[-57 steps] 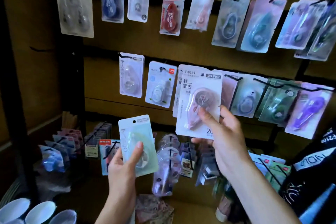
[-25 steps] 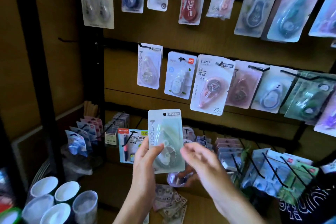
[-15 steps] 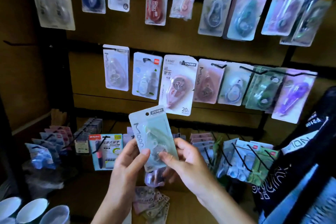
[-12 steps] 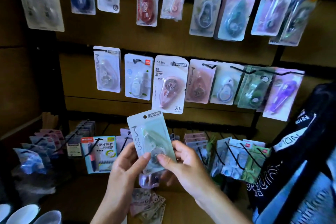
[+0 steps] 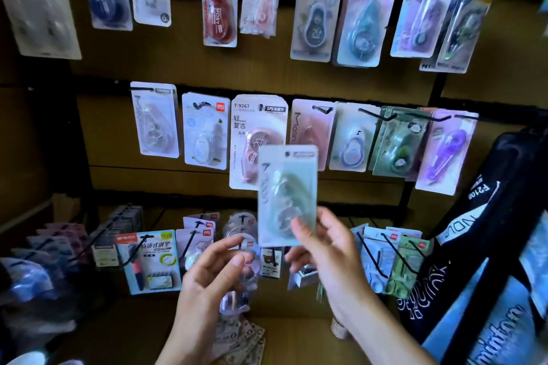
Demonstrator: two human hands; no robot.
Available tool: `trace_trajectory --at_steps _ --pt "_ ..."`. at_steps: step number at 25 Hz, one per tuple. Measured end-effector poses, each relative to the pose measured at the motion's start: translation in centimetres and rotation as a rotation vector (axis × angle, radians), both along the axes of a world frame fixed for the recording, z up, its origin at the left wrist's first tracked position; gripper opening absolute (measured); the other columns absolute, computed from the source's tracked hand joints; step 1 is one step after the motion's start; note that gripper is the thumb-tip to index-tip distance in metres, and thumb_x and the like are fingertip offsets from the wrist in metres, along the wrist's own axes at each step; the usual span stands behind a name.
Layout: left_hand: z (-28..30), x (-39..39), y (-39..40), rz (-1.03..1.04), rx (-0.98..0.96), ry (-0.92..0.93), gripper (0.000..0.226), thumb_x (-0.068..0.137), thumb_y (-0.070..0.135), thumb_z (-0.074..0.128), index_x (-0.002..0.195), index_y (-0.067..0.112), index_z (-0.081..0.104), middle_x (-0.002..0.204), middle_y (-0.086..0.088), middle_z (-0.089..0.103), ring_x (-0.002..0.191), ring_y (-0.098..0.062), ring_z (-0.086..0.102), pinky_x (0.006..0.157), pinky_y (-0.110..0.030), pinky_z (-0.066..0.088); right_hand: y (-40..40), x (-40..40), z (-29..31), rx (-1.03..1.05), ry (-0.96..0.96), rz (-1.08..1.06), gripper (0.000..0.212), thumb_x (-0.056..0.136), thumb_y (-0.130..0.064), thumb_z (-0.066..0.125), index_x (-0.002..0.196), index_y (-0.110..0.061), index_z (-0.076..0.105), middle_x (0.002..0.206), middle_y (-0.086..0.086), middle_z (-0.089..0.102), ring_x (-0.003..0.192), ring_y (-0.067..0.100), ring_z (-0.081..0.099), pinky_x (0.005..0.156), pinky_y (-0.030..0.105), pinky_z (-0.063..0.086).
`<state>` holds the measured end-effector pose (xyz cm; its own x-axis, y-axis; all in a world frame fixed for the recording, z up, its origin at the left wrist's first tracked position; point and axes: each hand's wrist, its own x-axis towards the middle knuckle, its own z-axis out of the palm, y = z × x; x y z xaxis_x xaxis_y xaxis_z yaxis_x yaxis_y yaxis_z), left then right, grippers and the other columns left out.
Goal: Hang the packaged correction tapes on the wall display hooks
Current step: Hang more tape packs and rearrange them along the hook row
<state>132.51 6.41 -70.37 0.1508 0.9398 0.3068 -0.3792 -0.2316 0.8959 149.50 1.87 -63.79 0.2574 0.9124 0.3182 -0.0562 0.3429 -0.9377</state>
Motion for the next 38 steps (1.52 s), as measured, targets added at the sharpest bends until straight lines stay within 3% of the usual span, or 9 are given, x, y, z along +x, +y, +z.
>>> trace_trajectory --at_steps 5,14,18,23,26,28,30,33,38 --pt "-0.3 -0.2 0.8 0.034 -0.131 -0.051 0.021 0.089 0.012 0.062 0.108 0.013 0.071 0.091 -0.015 0.074 0.076 -0.021 0.067 0.064 -0.032 0.050 1.3 3.4 3.2 0.114 0.132 -0.158 0.025 0.085 -0.021 0.067 0.106 -0.008 0.064 0.087 0.009 0.071 0.053 0.017 0.058 0.045 0.027 0.047" --pt "2.1 1.5 0.1 -0.126 0.011 0.046 0.046 0.072 0.034 0.079 0.117 0.024 0.069 0.108 -0.005 0.075 0.096 -0.020 0.071 0.075 -0.034 0.054 0.5 1.7 -0.3 -0.003 -0.163 0.024 0.016 0.085 -0.033 0.073 0.096 -0.022 0.069 0.090 0.007 0.073 0.067 0.020 0.065 0.055 0.026 0.052" --pt "4.2 3.5 0.4 -0.148 0.075 0.016 0.031 0.082 0.016 0.070 0.113 0.013 0.068 0.107 -0.007 0.077 0.098 -0.023 0.073 0.077 -0.029 0.060 -0.3 0.5 0.0 -0.040 -0.218 0.151 0.023 0.091 -0.029 0.062 0.107 -0.013 0.068 0.100 0.004 0.076 0.091 0.016 0.072 0.075 0.022 0.055" --pt "5.7 3.9 1.8 -0.090 0.119 -0.043 0.029 0.081 0.020 0.066 0.110 0.018 0.070 0.103 -0.004 0.077 0.092 -0.019 0.073 0.065 -0.024 0.057 5.4 4.2 4.4 -0.062 -0.021 -0.401 0.018 0.092 -0.029 0.065 0.107 -0.020 0.061 0.116 0.004 0.067 0.092 0.018 0.065 0.069 0.035 0.056" --pt "5.3 3.6 2.1 -0.068 0.099 -0.092 0.025 0.078 0.024 0.068 0.102 0.025 0.074 0.104 -0.005 0.077 0.094 -0.021 0.073 0.070 -0.030 0.056 9.6 5.3 6.0 -0.151 -0.165 -0.421 0.055 0.084 -0.028 0.073 0.132 -0.025 0.047 0.125 -0.005 0.058 0.105 0.013 0.058 0.091 0.040 0.051" --pt "4.7 3.1 2.1 -0.052 0.064 -0.101 0.026 0.078 0.024 0.068 0.103 0.024 0.074 0.103 -0.007 0.077 0.091 -0.022 0.073 0.066 -0.031 0.057 10.7 5.1 6.5 -0.152 -0.120 -0.439 0.060 0.081 -0.031 0.076 0.132 -0.022 0.047 0.116 -0.004 0.061 0.093 0.005 0.056 0.079 0.029 0.046" --pt "4.6 2.7 2.0 -0.043 0.037 -0.116 0.027 0.078 0.021 0.067 0.105 0.020 0.072 0.100 -0.008 0.077 0.085 -0.022 0.073 0.058 -0.030 0.057 11.3 5.3 6.6 -0.116 -0.052 -0.455 0.052 0.080 -0.030 0.078 0.123 -0.019 0.052 0.105 -0.004 0.062 0.086 0.001 0.054 0.067 0.020 0.039" --pt "4.5 2.0 2.2 -0.032 0.010 -0.146 0.024 0.078 0.018 0.066 0.102 0.020 0.073 0.104 -0.010 0.076 0.094 -0.028 0.073 0.075 -0.043 0.058 11.6 5.4 6.6 -0.075 -0.047 -0.459 0.029 0.080 -0.026 0.078 0.103 -0.016 0.064 0.097 -0.003 0.068 0.083 0.009 0.060 0.065 0.019 0.039" --pt "4.4 1.5 2.0 -0.030 0.028 -0.145 0.024 0.077 0.018 0.067 0.100 0.019 0.074 0.101 -0.009 0.077 0.088 -0.024 0.073 0.064 -0.028 0.057 9.2 6.0 6.2 -0.016 0.104 -0.188 0.013 0.080 -0.022 0.073 0.092 -0.020 0.070 0.101 -0.001 0.076 0.105 0.020 0.066 0.099 0.043 0.040"
